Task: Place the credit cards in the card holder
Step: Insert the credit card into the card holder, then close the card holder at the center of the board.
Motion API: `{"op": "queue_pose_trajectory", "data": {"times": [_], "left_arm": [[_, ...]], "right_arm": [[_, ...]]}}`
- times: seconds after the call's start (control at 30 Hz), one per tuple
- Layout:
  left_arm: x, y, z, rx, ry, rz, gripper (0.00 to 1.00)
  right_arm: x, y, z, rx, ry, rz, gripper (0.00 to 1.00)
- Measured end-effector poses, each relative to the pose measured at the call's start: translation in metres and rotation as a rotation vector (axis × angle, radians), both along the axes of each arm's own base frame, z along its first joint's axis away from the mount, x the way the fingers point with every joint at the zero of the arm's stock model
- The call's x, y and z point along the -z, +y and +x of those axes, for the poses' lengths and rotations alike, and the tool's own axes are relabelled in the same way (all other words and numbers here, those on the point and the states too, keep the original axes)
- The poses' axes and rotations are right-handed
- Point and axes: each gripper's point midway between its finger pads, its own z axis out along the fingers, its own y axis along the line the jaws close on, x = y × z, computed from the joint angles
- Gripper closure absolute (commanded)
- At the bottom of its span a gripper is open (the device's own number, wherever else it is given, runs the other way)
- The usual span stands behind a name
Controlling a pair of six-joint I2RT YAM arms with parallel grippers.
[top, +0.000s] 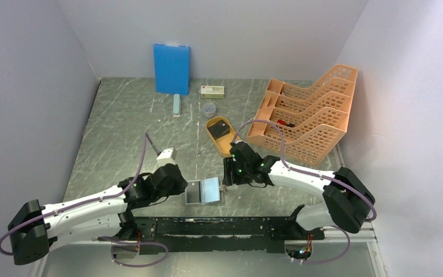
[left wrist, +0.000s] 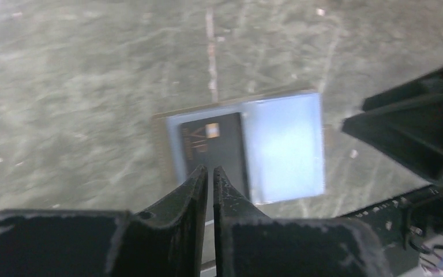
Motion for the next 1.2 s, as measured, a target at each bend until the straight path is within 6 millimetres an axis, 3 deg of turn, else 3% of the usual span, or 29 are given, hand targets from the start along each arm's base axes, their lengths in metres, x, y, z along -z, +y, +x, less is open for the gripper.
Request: {"op": "queue_pose_trajectory", "data": {"times": [0.17,0.4,0.6,1.2], "left_arm": [[-0.002,-0.036,0.001,0.12,0.017,-0.032,0.81],[0.026,-0.065,-0.002,0.233,0.09,-0.004,0.81],[0.046,-0.059,-0.004,0.218,0.132,0.054,0.89],[0.048,-0.05,0.001,0.133,0.128,0.058,0.91]], "right_arm": [[0.016,-0.002,-0.005,0.003,0.041,-0.019,0.38],[0.012,0.003,-0.005,-0.012,0.019,0.014,0.34],[0.019,0.0,-0.019,-0.052,0.012,-0.013,0.33],[0.025,0.025,-0.028,-0.13,-0.085,-0.101,0.3]]}}
